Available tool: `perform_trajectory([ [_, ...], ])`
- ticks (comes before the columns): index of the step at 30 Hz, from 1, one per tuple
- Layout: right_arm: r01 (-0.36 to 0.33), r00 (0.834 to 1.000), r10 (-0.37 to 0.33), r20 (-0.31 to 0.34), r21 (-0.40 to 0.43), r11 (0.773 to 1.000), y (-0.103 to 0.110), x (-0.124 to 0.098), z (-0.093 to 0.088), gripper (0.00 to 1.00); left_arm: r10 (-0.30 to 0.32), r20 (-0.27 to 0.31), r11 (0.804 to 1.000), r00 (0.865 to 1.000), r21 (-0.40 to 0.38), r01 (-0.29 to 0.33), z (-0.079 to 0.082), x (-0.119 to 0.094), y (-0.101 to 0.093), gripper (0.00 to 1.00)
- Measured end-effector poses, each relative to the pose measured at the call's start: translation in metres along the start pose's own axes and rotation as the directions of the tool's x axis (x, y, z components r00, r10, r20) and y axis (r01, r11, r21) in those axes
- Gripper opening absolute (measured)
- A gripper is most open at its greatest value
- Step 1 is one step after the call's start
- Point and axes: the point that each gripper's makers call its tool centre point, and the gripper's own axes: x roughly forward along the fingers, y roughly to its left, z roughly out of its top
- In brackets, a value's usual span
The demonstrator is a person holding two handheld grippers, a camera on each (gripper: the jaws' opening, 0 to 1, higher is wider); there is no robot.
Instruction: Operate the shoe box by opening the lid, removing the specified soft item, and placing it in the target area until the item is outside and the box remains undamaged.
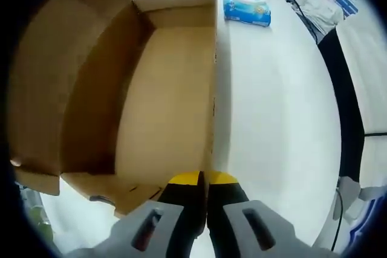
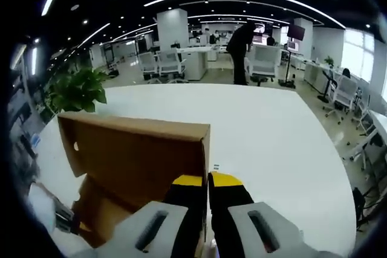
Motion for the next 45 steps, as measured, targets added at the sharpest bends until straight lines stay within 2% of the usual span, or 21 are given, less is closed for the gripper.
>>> perform_trajectory([
  [2,-0.001,1.000,0.001,0.001,0.002,1.000,-0.002,0.002,0.002,0.00,0.008,0.008,1.000,1.000,0.017,-0.008,0.000,0.000,0.000,0.00],
  [18,0.005,1.000,-0.005,0.007,-0.008,1.000,-0.002,-0.002,-0.002,0.00,0.008,0.007,1.000,1.000,0.009,-0.008,0.000,0.000,-0.001,0.00],
  [21,0.011,1.000,-0.011,-0.008,-0.024,1.000,-0.001,-0.003,-0.006,0.00,0.008,0.007,1.000,1.000,0.010,-0.008,0.000,0.000,0.000,0.00],
  [45,0.024,0.999,-0.023,0.036,-0.034,0.999,0.002,-0.021,-0.014,0.00,0.013,0.007,1.000,1.000,0.011,-0.013,0.000,0.000,0.000,0.00],
])
